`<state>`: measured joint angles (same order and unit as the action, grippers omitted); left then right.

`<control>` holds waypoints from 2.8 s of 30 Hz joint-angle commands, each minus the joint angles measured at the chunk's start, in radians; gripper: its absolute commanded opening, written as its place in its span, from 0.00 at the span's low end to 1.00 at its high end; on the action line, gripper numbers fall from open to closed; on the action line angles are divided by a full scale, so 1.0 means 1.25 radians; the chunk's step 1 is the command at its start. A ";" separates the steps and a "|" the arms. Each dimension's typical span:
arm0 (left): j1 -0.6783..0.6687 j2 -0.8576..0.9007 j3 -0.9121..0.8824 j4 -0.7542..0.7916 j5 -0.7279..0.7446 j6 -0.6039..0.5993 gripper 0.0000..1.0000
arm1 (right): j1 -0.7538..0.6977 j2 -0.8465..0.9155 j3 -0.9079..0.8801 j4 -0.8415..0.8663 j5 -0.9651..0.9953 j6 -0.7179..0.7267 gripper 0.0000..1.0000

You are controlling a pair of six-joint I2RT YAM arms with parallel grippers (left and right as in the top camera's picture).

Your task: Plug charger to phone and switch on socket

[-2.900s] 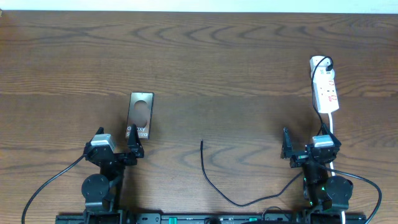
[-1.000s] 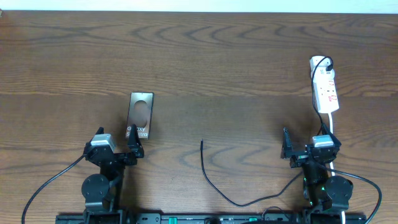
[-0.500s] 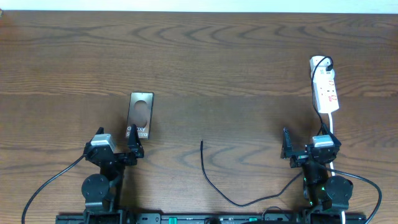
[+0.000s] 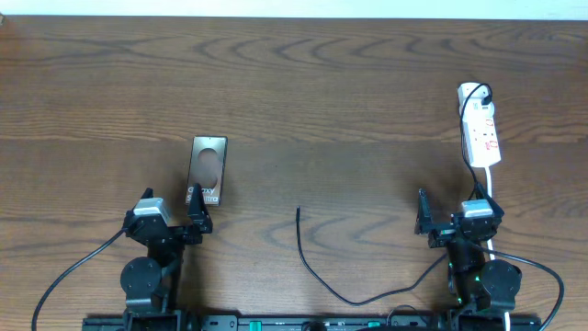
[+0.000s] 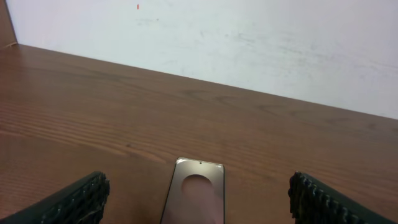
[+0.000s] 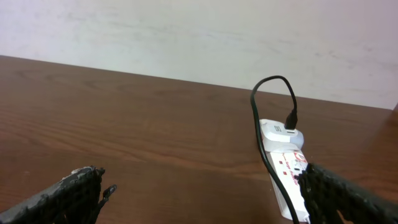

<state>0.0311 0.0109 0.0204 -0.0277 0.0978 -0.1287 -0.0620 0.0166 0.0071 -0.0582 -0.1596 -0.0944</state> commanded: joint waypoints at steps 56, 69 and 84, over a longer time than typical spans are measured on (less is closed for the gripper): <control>-0.022 1.104 0.906 -0.642 -0.025 0.067 0.93 | 0.003 -0.004 -0.001 -0.005 0.009 0.009 0.99; -0.060 1.388 1.144 -0.751 -0.022 0.070 0.93 | 0.003 -0.004 -0.001 -0.005 0.009 0.009 0.99; -0.060 1.490 1.143 -0.735 -0.023 0.082 0.93 | 0.003 -0.004 -0.001 -0.005 0.009 0.009 0.99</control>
<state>-0.0433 1.8725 1.4250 -0.9482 0.0753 -0.0441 -0.0624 0.0174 0.0071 -0.0589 -0.1558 -0.0940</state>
